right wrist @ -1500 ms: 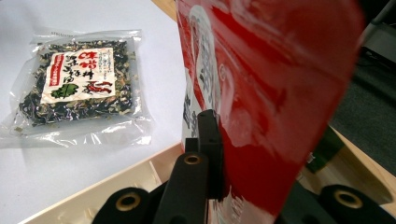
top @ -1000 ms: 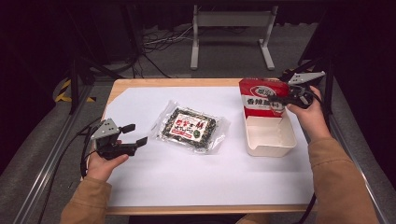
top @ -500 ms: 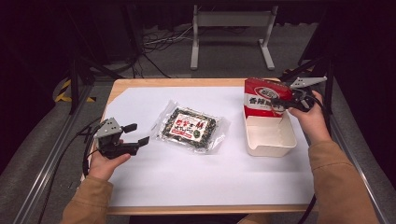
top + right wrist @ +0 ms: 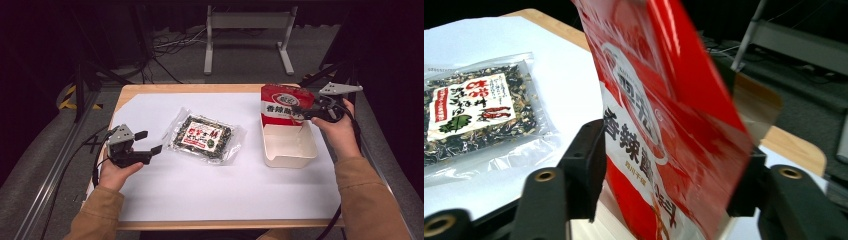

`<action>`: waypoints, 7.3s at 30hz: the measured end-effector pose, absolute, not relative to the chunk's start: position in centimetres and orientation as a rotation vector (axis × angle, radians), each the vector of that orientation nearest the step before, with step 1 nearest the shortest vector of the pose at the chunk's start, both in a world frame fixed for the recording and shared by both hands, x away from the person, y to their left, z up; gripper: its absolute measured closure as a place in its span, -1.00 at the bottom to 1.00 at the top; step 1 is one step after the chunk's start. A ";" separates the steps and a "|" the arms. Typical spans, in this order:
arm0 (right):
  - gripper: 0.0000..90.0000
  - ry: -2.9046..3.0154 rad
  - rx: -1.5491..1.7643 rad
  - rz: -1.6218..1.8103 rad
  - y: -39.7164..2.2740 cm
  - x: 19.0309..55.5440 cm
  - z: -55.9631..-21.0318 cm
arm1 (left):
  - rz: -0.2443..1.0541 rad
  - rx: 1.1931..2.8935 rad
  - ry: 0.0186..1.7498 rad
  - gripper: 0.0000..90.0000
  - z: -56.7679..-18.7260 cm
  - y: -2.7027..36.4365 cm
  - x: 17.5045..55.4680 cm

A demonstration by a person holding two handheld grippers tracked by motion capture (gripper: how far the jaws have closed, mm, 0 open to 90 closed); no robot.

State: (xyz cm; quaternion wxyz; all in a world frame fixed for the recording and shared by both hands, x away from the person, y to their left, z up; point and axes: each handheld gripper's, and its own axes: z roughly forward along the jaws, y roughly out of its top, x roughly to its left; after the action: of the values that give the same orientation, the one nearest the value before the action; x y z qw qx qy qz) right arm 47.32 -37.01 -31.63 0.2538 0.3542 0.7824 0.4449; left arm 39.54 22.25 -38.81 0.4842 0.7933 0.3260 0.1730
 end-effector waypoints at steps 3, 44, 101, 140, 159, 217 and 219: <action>-0.23 2.083 0.979 1.203 -37.1 46.4 -31.2 | 0.421 1.929 0.798 -0.49 -38.8 22.1 39.7; -0.26 2.097 0.891 1.278 -33.9 36.2 -31.4 | 0.415 1.956 0.875 -0.50 -39.1 20.9 41.2; 0.05 2.301 0.726 1.316 -28.2 34.7 -34.2 | 0.041 1.973 1.246 0.01 -44.3 20.5 47.5; -0.04 2.306 0.722 1.331 -28.0 34.8 -34.6 | 0.029 2.030 1.234 0.40 -44.4 19.3 47.1; -0.05 2.306 0.719 1.336 -27.9 34.8 -34.6 | -0.022 1.979 1.241 0.75 -44.4 19.0 47.2; 0.05 2.273 0.592 1.384 -26.1 35.2 -31.9 | 0.338 1.783 0.664 1.00 -28.1 17.1 35.8; 0.04 2.273 0.575 1.390 -25.7 35.3 -31.8 | 0.342 1.776 0.634 1.00 -27.7 17.0 35.2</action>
State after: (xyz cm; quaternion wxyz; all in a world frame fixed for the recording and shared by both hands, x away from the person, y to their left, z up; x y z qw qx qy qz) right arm 35.30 -25.71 -31.75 0.2062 0.2065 0.8160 0.4990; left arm 35.19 16.95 -27.65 0.5749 0.7582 0.2707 0.1459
